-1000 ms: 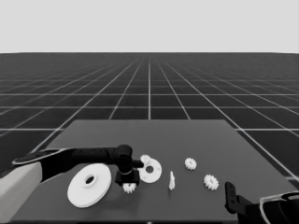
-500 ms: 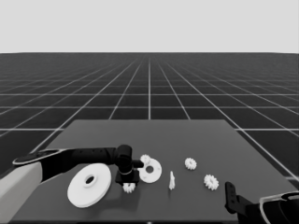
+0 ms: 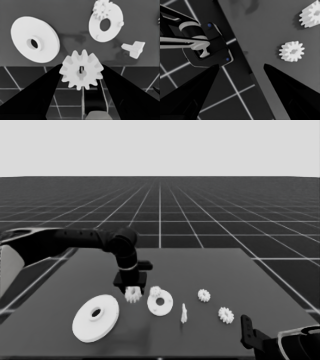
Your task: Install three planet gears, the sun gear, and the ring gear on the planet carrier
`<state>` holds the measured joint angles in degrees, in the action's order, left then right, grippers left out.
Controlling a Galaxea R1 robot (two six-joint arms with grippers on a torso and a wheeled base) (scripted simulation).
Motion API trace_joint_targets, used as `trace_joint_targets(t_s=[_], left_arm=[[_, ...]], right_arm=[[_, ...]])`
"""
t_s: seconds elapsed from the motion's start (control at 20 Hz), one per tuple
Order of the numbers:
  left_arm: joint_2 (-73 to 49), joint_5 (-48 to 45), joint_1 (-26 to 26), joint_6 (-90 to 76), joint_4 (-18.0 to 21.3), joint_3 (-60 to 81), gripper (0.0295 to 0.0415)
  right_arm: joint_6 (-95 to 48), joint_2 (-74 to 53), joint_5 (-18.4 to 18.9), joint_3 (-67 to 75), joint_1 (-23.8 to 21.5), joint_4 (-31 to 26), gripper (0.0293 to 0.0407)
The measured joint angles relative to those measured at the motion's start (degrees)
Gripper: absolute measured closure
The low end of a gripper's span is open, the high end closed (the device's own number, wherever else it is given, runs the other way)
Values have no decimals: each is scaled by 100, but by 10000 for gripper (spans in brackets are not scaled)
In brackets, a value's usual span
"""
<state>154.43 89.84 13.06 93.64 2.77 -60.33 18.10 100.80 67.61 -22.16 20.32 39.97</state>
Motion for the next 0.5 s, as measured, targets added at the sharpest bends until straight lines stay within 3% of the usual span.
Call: trace_joint_targets(t_s=[0.2,0.5], left_arm=[[1106,7,0,-241,7,-1341,399],[1376,12,-8,-372,3,-1746,399]], right_arm=[[0,0,0,0,0,0,315],[0,0,0,0,0,0,315]])
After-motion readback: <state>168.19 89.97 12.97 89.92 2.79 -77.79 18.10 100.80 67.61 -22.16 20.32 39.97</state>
